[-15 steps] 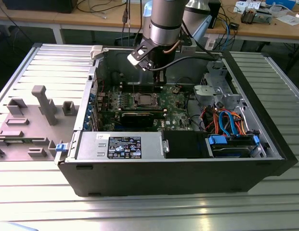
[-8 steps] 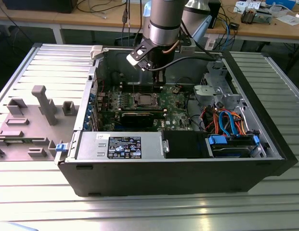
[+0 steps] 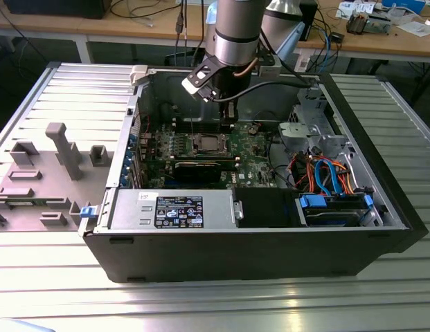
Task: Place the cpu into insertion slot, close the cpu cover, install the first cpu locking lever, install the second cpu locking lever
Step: 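Close the cpu cover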
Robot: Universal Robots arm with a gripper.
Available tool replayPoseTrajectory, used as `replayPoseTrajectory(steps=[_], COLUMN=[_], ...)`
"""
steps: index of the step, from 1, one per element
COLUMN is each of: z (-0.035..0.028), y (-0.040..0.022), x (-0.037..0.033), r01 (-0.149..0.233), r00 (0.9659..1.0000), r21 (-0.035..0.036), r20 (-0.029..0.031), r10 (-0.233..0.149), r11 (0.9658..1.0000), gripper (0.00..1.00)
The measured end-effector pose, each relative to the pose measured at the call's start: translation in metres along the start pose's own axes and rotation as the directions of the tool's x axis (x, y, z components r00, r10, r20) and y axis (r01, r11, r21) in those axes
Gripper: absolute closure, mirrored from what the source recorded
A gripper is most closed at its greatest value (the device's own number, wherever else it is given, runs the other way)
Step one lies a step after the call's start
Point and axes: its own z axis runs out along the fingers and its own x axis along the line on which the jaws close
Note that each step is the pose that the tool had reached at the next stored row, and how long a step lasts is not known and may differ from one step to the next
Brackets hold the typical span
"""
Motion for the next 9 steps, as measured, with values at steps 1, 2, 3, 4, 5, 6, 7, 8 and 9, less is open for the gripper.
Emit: replayPoseTrajectory(steps=[1,2,3,4,5,6,7,8,9], z=[0.0,-0.0001,-0.0001,-0.0001,-0.0001,-0.0001,0.0,0.0,0.0], y=[-0.0002,-0.0006,-0.0008,-0.001,-0.0013,-0.0015,-0.0018,-0.002,-0.0022], x=[0.0,-0.0002,-0.0002,-0.0003,-0.0004,-0.0005,-0.0005,-0.0006,-0.0006], r01=[0.0,0.0,0.0,0.0,0.0,0.0,0.0,0.0,0.0], r00=[1.0,1.0,1.0,1.0,1.0,1.0,1.0,1.0,1.0], r21=[0.0,0.0001,0.0,0.0001,0.0001,0.0001,0.0001,0.0001,0.0001], r20=[0.0,0.0002,0.0001,0.0001,0.0002,0.0002,0.0001,0.0001,0.0002], r10=[0.0,0.0,0.0,0.0,0.0,0.0,0.0,0.0,0.0], r11=[1.0,1.0,1.0,1.0,1.0,1.0,1.0,1.0,1.0], gripper=[0.89,0.89,0.89,0.89,0.89,0.89,0.89,0.89,0.89])
